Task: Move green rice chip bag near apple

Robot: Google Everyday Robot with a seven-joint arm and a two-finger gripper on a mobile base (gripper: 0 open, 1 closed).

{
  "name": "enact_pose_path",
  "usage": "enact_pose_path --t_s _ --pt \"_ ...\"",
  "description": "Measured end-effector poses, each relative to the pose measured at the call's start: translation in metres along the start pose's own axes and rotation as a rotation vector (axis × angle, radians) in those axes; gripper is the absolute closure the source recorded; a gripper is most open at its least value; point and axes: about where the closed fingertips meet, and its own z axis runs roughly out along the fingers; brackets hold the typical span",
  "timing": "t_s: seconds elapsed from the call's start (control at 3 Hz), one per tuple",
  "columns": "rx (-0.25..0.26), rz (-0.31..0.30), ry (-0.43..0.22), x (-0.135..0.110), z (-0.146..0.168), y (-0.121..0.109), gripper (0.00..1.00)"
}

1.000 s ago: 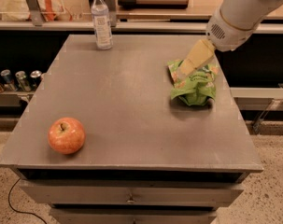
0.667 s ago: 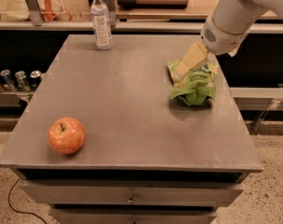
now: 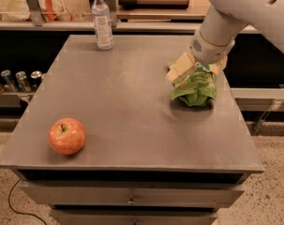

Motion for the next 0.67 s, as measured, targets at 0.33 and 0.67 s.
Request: enact_pose_path --t_s 0.33,0.67 --pt "-0.014 0.011 0.016 -0.0029 0.0117 0.0056 0.17" --pt "-0.028 0.024 0.023 -0.0004 0.0198 0.0090 0.41"
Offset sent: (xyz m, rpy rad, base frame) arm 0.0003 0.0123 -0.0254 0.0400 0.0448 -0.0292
